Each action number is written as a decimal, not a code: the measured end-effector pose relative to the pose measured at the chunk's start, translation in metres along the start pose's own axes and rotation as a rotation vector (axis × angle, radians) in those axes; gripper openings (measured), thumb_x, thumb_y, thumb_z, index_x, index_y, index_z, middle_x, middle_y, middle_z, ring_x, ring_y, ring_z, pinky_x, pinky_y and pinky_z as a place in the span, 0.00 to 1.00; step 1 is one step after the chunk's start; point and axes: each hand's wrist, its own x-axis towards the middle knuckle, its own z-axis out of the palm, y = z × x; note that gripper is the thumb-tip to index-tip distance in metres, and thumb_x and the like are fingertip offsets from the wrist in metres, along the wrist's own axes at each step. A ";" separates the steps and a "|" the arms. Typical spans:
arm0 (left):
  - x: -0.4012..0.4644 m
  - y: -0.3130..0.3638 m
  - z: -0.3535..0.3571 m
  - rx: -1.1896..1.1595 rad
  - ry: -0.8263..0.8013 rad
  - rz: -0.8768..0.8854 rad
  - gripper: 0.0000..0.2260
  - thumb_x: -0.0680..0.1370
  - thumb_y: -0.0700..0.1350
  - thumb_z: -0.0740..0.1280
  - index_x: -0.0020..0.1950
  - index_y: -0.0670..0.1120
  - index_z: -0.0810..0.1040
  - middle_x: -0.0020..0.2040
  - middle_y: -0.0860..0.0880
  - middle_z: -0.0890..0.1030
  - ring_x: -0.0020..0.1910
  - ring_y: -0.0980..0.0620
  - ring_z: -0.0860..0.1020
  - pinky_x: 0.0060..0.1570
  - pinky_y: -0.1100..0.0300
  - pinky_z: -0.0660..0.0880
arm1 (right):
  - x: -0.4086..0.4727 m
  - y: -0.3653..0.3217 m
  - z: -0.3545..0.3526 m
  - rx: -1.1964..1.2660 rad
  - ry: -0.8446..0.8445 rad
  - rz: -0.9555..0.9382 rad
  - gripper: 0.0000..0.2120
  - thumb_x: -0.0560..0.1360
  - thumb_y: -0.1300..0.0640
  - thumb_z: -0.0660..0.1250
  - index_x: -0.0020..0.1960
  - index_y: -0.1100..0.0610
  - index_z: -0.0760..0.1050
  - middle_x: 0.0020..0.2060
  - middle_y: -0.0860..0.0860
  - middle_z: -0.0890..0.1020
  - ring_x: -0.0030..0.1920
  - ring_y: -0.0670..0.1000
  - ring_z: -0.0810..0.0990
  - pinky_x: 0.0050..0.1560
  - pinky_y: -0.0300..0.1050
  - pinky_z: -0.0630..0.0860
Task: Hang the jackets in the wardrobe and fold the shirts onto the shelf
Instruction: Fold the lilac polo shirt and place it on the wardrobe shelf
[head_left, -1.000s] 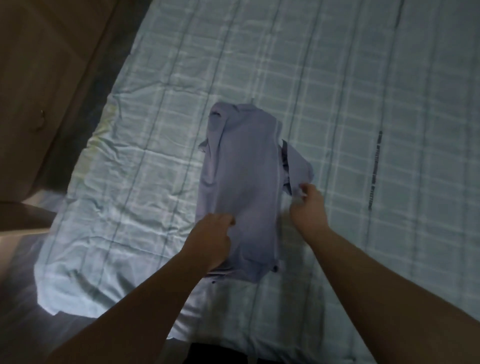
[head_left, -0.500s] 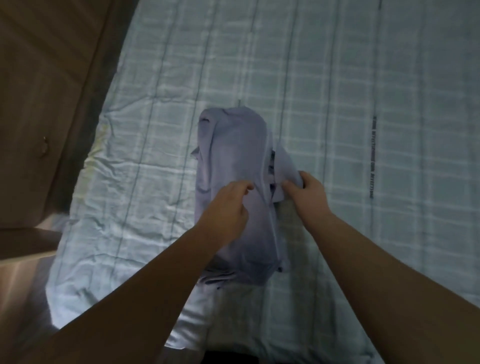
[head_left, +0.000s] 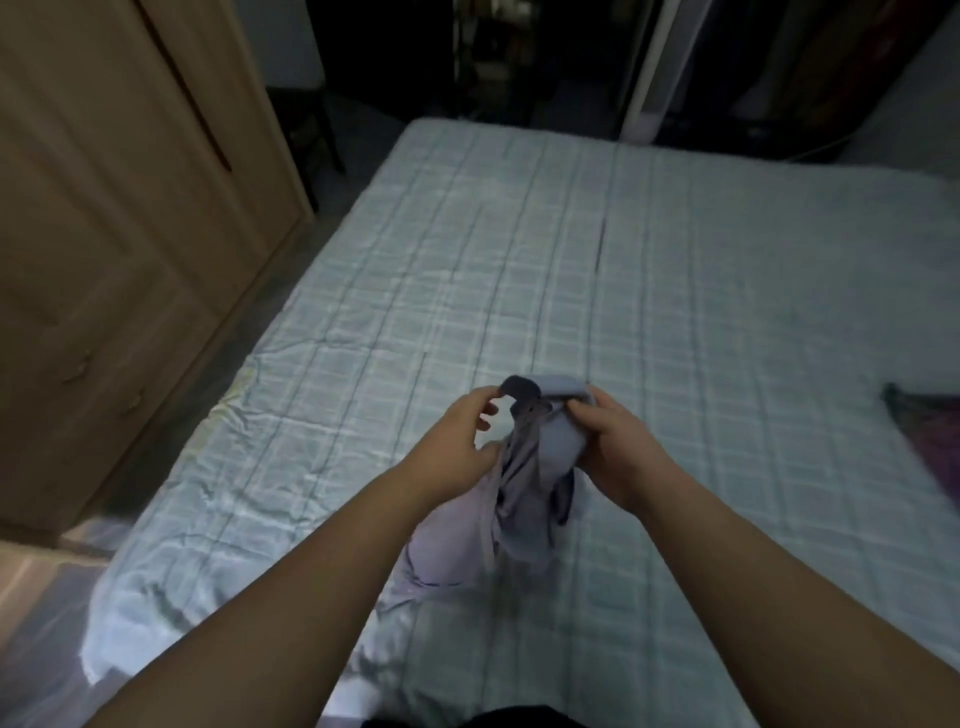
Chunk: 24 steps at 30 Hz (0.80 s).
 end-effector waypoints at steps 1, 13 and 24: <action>-0.003 0.019 0.001 -0.001 -0.001 0.009 0.24 0.77 0.42 0.66 0.70 0.58 0.66 0.59 0.56 0.72 0.55 0.59 0.74 0.51 0.62 0.73 | -0.010 -0.019 -0.002 0.022 -0.014 -0.018 0.12 0.82 0.63 0.56 0.59 0.58 0.76 0.53 0.59 0.82 0.53 0.58 0.82 0.49 0.51 0.79; -0.015 0.192 -0.038 0.012 0.040 0.158 0.19 0.75 0.40 0.63 0.59 0.62 0.73 0.52 0.58 0.81 0.49 0.54 0.82 0.51 0.52 0.80 | -0.096 -0.192 -0.009 0.202 -0.089 -0.214 0.14 0.84 0.57 0.55 0.68 0.52 0.70 0.59 0.61 0.80 0.51 0.60 0.84 0.46 0.60 0.82; -0.010 0.252 -0.046 0.119 0.148 0.249 0.13 0.76 0.49 0.68 0.60 0.55 0.75 0.53 0.55 0.81 0.53 0.55 0.79 0.50 0.57 0.77 | -0.119 -0.255 0.000 0.327 -0.002 -0.303 0.20 0.84 0.58 0.54 0.72 0.68 0.61 0.57 0.68 0.78 0.50 0.63 0.84 0.39 0.56 0.82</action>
